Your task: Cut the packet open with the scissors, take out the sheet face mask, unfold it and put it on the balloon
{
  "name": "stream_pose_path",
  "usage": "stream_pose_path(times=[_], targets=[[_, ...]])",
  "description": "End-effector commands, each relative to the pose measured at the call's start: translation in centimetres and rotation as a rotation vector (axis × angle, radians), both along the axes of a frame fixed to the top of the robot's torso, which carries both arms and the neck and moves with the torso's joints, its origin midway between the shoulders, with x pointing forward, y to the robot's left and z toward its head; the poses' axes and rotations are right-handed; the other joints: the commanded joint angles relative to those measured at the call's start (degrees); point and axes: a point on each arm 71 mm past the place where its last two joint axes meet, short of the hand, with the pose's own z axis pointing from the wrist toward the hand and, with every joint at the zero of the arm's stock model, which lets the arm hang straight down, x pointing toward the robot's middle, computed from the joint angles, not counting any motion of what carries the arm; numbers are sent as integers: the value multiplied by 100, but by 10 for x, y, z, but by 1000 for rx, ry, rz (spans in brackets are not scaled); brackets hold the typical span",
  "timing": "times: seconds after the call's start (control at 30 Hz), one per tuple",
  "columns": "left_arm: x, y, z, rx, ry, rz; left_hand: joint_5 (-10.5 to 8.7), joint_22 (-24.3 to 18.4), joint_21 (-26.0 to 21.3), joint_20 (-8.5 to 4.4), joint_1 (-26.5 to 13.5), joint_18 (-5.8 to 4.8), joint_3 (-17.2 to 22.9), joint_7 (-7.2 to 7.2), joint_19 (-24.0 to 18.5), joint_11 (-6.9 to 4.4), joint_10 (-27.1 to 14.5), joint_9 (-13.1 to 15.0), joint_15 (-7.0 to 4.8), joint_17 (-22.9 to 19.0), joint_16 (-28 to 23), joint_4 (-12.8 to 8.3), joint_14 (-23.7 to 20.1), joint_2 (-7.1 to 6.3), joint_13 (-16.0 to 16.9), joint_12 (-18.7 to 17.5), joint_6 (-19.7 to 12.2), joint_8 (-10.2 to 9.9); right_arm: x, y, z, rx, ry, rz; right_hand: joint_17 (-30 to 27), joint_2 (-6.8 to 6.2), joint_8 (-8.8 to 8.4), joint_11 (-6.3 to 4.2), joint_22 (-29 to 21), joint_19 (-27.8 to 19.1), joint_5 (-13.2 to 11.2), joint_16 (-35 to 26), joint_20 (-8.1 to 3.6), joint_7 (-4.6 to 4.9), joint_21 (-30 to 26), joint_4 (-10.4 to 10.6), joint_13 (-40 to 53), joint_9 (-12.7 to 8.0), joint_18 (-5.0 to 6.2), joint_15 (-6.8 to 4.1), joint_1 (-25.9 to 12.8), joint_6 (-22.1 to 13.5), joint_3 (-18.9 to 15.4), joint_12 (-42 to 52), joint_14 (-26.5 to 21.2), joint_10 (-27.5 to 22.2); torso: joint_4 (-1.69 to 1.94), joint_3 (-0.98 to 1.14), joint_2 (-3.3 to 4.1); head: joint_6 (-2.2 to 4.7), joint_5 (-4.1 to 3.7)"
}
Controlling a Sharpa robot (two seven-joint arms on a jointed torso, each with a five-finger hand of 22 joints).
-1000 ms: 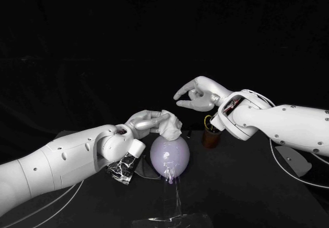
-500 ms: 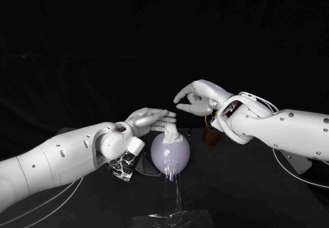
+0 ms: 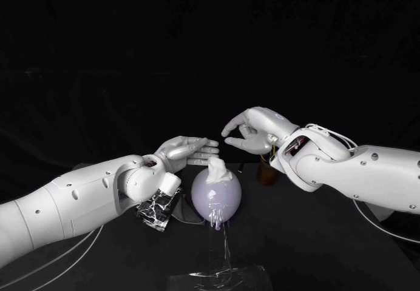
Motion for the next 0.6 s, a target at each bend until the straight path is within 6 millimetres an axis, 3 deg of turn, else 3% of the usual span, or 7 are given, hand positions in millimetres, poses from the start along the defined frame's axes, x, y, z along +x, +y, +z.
stream_pose_path(times=[0.03, 0.17, 0.3, 0.6], targets=[[2, 1, 1, 4, 5, 32, 14, -5, -37, 2, -11, 3, 32, 439, -41, 3, 1, 2, -11, -7, -25, 1, -44, -65, 0, -22, -28, 20, -2, -2, -4, -6, -2, -18, 1507, -14, 29, -23, 402, 36, -33, 20, -13, 6, -19, 5, 445, 3, 30, -36, -86, 20, 30, 5, 597, 22, 14, -3, 0, -30, 2], [2, 1, 1, 6, 8, 32, 14, -5, -38, 1, -11, 2, 33, 440, -43, 3, 2, 3, -11, -8, -25, 1, -45, -67, 0, -22, -28, 21, -4, -6, -10, 10, 24, -38, 1507, -69, 6, -12, 380, 13, -68, 20, -10, 21, -85, 66, 426, -12, 39, -27, -195, -34, 22, -27, 597, 6, 12, -7, 8, -53, 4], [2, 1, 0, 7, 9, 31, 13, -4, -39, 0, -13, 3, 34, 441, -43, 3, 2, 3, -11, -8, -26, -2, -45, -75, 0, -21, -29, 21, -3, -12, -19, 45, 76, -77, 1507, -229, -80, 38, 315, -53, -267, 20, 16, 77, -264, 262, 373, -60, 63, 14, -476, -204, -66, -115, 597, -48, 4, -6, 1, -70, 11], [0, 0, 0, 7, 15, 17, 13, 13, -17, -7, -18, 27, 51, 438, 4, 1, 11, 8, -16, -6, -21, -21, -31, -118, 2, -17, -23, 36, 5, -21, -43, 66, 265, -148, 1296, -497, -213, 154, -3, -404, -232, -112, 117, 190, -1109, 702, 86, -137, 188, 122, -780, -537, -372, -576, 513, -397, -2, -1, -5, -96, 23]])
